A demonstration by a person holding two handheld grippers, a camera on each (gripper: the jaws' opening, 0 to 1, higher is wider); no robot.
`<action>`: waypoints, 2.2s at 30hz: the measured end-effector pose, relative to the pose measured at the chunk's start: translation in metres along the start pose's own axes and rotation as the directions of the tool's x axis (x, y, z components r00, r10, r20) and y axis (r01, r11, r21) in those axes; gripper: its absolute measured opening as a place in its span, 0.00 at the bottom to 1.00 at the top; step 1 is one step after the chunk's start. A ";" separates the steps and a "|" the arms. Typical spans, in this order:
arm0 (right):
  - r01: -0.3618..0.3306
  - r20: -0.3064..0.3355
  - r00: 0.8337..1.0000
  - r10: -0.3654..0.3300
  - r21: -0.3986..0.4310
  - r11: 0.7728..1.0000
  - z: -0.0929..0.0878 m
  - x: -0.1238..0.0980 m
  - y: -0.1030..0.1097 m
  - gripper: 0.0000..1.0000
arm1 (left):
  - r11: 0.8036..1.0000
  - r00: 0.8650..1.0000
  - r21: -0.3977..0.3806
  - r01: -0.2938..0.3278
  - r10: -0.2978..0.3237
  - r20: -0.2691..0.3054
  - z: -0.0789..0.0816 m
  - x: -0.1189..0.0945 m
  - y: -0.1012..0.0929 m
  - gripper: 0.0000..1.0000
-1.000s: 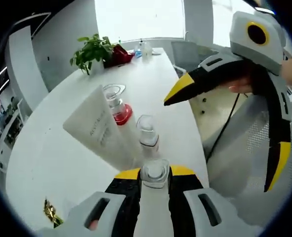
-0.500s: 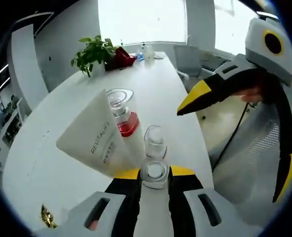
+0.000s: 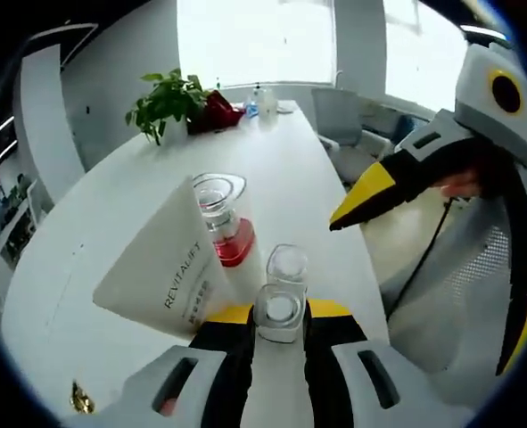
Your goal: Arrange the skincare products in the storage area until every visible bottle or jar stands upright without overlapping.
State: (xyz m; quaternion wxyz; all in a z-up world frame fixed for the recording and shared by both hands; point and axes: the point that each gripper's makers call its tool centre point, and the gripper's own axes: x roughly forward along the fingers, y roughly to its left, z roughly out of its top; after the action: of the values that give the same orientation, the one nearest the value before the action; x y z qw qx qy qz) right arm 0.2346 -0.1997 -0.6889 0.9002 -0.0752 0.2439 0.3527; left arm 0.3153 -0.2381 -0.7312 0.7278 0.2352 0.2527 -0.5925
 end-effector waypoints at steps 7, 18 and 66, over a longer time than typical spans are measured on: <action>0.002 0.000 1.000 -0.002 0.002 1.000 0.000 0.000 0.000 0.99 | 1.000 1.000 0.003 0.006 -0.006 0.003 0.001 -0.001 0.000 0.26; 0.003 -0.003 1.000 -0.003 0.003 1.000 0.000 0.000 -0.001 0.99 | 1.000 1.000 0.016 0.006 -0.006 0.003 0.003 -0.002 -0.003 0.31; 0.006 0.008 1.000 -0.006 -0.001 1.000 0.000 0.002 0.000 0.98 | 0.974 0.982 -0.131 -0.186 0.179 -0.062 -0.049 -0.093 -0.007 0.60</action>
State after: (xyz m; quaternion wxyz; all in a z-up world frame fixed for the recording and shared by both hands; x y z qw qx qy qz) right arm 0.2359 -0.1987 -0.6896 0.9021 -0.0751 0.2400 0.3506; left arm 0.2886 -0.1389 -0.7083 0.7871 0.2219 0.2877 -0.4984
